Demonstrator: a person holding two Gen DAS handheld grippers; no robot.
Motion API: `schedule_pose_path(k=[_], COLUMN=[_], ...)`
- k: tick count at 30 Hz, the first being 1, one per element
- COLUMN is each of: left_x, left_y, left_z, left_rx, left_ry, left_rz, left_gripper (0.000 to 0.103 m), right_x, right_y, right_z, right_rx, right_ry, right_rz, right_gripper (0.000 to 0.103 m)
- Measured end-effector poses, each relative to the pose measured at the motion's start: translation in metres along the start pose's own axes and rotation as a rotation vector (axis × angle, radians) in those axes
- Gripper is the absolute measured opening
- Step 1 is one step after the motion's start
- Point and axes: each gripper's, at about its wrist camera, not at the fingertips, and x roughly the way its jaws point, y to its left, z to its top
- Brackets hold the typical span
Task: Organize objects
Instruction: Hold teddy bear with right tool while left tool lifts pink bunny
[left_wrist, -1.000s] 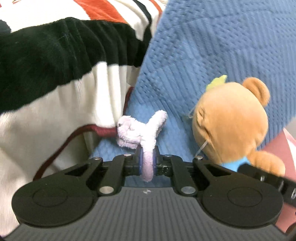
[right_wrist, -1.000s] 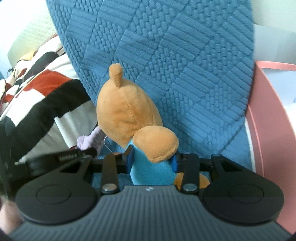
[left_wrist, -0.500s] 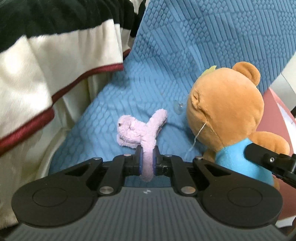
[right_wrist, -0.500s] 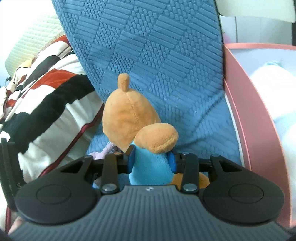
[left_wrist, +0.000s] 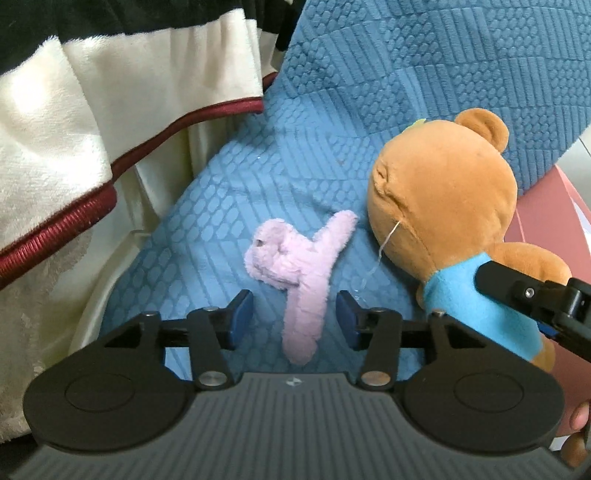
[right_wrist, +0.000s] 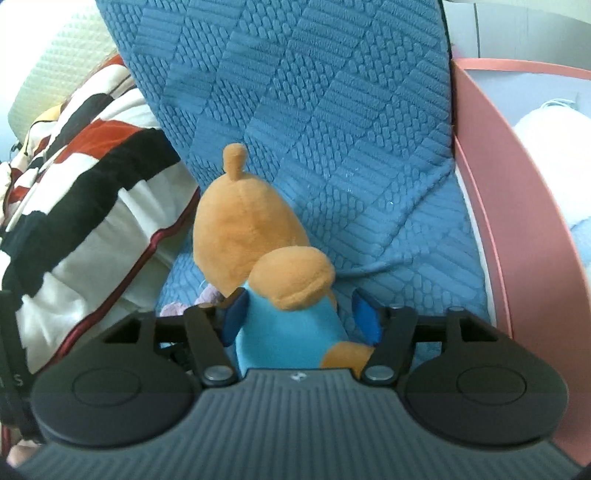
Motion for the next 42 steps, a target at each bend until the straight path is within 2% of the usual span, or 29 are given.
schedule_pose_path(k=[6,13,15,17,19,25,28,33,39,42], left_x=[0.004,0.008,0.008,0.007,0.007,0.005,0.004,0.009,0.012,0.010], left_y=[0.001,-0.002,-0.002,-0.002,-0.002,-0.003,-0.003,-0.008,-0.013,-0.011], left_z=[0.005,0.016,0.017,0.017,0.018,0.016,0.016,0.020,0.018,0.017], left_rx=[0.007,0.023,0.027,0.028,0.036,0.049,0.048,0.059,0.078,0.052], left_ry=[-0.012,-0.037,-0.040,-0.039,-0.038,-0.034,-0.036,-0.046,-0.083,-0.095], left_rz=[0.033,0.047,0.048,0.044,0.041,0.035,0.034,0.038,0.052,0.044], left_gripper=[0.056,0.056,0.056,0.056,0.056,0.056,0.056,0.056,0.056,0.054], right_x=[0.016,0.037,0.039,0.039,0.035,0.010,0.008,0.013,0.013,0.012], right_y=[0.012,0.014,0.016,0.017,0.019,0.026,0.014,-0.005,0.000,0.001], right_z=[0.002,0.000,0.000,-0.001,0.001,0.005,0.006,0.002,-0.003,-0.006], right_rx=[-0.052,-0.010,-0.020,-0.022,-0.037,-0.122,-0.064,0.046,0.021,0.006], right_ry=[0.041,0.116,0.116,0.119,0.103,-0.023,-0.008,0.067,0.069,0.066], right_rz=[0.040,0.087,0.088,0.095,0.095,0.051,0.053,0.079,0.068,0.056], right_gripper=[0.065,0.066,0.063,0.053,0.049,0.049,0.049,0.049,0.050,0.050])
